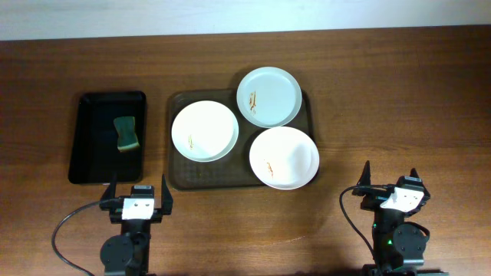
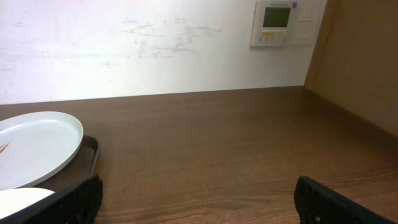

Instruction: Clean dirty plates on tray and stack at the side

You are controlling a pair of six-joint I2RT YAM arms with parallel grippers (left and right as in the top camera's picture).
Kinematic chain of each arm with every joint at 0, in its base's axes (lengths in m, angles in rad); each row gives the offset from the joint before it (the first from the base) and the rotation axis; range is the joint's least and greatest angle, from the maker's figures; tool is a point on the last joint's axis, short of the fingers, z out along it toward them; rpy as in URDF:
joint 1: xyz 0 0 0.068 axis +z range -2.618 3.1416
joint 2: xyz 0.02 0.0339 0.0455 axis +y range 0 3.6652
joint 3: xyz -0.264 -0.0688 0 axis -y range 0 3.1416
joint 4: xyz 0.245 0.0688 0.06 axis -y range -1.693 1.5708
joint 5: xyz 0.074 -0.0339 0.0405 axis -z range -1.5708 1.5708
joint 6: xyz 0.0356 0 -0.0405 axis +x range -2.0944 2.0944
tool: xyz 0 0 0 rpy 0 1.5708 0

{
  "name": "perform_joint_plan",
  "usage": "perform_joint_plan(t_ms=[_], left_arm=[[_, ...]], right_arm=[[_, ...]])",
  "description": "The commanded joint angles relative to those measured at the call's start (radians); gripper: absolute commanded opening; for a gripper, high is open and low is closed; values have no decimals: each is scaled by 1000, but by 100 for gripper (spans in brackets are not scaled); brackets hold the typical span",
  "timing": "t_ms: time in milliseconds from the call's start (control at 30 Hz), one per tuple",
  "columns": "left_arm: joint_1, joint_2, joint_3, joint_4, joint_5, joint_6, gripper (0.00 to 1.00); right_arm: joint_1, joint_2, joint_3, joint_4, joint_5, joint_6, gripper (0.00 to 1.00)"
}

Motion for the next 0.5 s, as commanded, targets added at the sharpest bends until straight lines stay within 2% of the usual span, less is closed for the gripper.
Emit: perform_joint_plan(t_ms=[0, 200, 333, 433, 467], left_arm=[[2, -8, -4, -2, -10, 16, 99], [2, -8, -4, -2, -10, 16, 99], [2, -8, -4, 18, -22, 16, 99], [2, -8, -4, 126, -23, 16, 99], [2, -8, -2, 222, -22, 16, 99]], right_arm=[[3, -4, -5, -5, 23, -7, 98], [3, -4, -5, 45, 18, -14, 98], [3, -4, -5, 208, -3, -14, 98], [3, -4, 15, 254, -12, -14, 98], [3, -4, 45, 254, -68, -14, 98]])
